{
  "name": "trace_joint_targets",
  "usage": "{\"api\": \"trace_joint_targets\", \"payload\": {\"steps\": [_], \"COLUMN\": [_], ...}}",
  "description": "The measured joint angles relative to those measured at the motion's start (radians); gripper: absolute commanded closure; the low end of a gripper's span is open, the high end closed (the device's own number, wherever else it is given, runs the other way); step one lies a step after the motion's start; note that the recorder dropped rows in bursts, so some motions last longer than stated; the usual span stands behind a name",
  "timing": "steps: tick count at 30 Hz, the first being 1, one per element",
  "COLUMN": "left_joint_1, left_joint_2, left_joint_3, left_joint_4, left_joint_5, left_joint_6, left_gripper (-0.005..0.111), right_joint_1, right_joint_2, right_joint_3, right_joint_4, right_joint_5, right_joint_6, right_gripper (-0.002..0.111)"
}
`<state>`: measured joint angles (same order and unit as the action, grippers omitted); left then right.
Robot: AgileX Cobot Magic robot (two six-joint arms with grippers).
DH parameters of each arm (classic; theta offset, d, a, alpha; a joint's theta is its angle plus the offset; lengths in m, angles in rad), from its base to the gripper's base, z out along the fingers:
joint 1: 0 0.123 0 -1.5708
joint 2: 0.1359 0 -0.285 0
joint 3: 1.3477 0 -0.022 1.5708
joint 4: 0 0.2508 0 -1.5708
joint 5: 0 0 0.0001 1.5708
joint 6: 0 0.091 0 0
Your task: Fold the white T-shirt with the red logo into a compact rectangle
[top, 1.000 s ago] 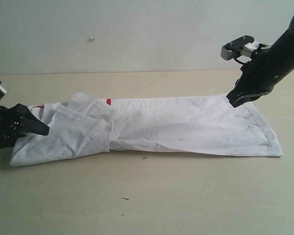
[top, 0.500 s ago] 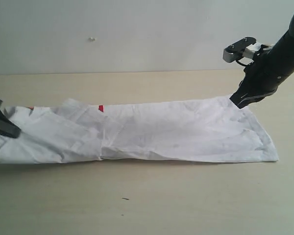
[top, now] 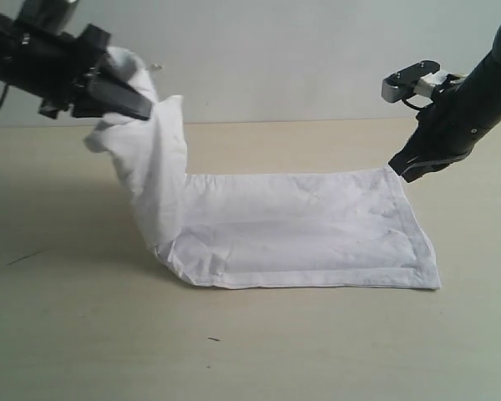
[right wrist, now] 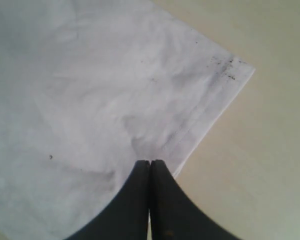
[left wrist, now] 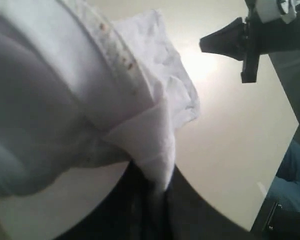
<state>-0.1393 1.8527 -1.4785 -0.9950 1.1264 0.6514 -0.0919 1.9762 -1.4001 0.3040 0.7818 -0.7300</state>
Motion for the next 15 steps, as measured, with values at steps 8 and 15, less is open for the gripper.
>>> {"api": "trace_joint_targets", "payload": {"steps": [8,15], "left_joint_1": [-0.295,-0.468], "left_joint_2": [0.127,0.327], "left_joint_3": [-0.093,-0.231], "left_joint_4": [-0.013,-0.037], "left_joint_5": [-0.306,-0.430], "left_joint_6": [-0.091,-0.148], "left_gripper": [0.107,0.107], "right_joint_1": [0.000,0.000], "right_joint_2": [0.000,0.000], "right_joint_3": [0.000,0.000], "right_joint_4": [0.000,0.002], "right_joint_5": [0.000,-0.002], "right_joint_6": [0.049,0.082], "right_gripper": [0.108,0.108]}}
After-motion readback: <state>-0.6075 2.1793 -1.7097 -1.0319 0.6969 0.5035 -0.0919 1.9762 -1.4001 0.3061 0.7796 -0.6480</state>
